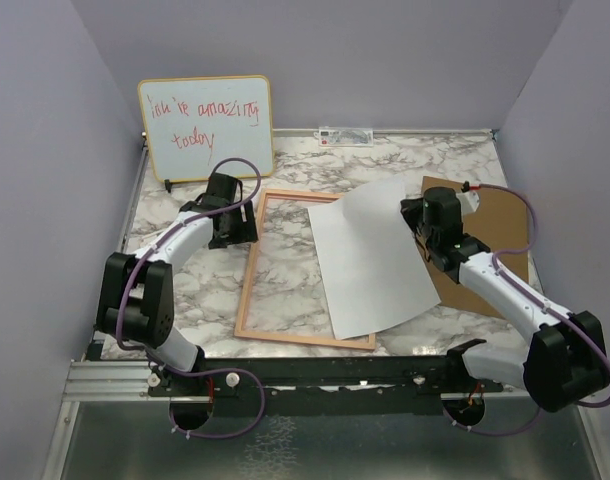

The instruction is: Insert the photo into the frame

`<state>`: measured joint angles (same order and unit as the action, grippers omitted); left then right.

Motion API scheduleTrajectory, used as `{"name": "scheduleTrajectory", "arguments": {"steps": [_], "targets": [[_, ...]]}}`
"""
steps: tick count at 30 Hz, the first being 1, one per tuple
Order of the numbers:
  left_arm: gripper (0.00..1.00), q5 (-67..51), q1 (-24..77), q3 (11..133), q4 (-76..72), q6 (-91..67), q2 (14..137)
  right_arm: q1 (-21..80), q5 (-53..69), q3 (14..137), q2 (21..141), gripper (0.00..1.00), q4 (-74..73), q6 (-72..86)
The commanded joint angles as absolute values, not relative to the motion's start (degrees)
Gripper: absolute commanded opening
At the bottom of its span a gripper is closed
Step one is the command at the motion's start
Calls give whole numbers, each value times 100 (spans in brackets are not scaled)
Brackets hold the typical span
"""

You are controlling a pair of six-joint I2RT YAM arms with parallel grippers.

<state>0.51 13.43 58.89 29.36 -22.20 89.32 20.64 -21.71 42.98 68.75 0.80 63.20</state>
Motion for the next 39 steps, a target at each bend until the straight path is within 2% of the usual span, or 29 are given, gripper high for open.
{"name": "scheduleTrajectory", "arguments": {"steps": [1,6,10,19,24,27,28,32,34,35,39], "targets": [[75,111,1284,5779,2748,-2336,9089,2092,-2578,4293,6879,1,-276,6557],[66,9,1257,5741,2712,-2397,9256,2093,-3149,4485,7018,1,-807,7277],[62,-244,1248,5709,2673,-2441,9337,2092,-3455,4642,7073,1,-405,6899],[57,-584,1218,5602,2550,-2602,9463,2092,-2281,3548,6076,1,2159,5383],[41,-664,1178,5572,2519,-2676,9648,2092,-2257,3413,5845,1,2026,5282],[39,-663,1169,5581,2514,-2710,9718,2046,-2102,3678,6175,1,1533,5056],[39,-667,1171,5581,2506,-2722,9713,2042,-1999,3956,6401,7,1078,4905],[39,-641,1154,5590,2505,-2700,9711,1820,-1143,4879,7544,52,-524,4222],[39,-625,1136,5571,2513,-2681,9697,1541,-489,5060,7991,67,-710,3956],[39,-604,1120,5552,2514,-2673,9690,1389,-149,5115,8163,72,-655,3773],[40,-663,1099,5512,2509,-2639,9703,961,788,5618,8817,77,-663,2879]]}}
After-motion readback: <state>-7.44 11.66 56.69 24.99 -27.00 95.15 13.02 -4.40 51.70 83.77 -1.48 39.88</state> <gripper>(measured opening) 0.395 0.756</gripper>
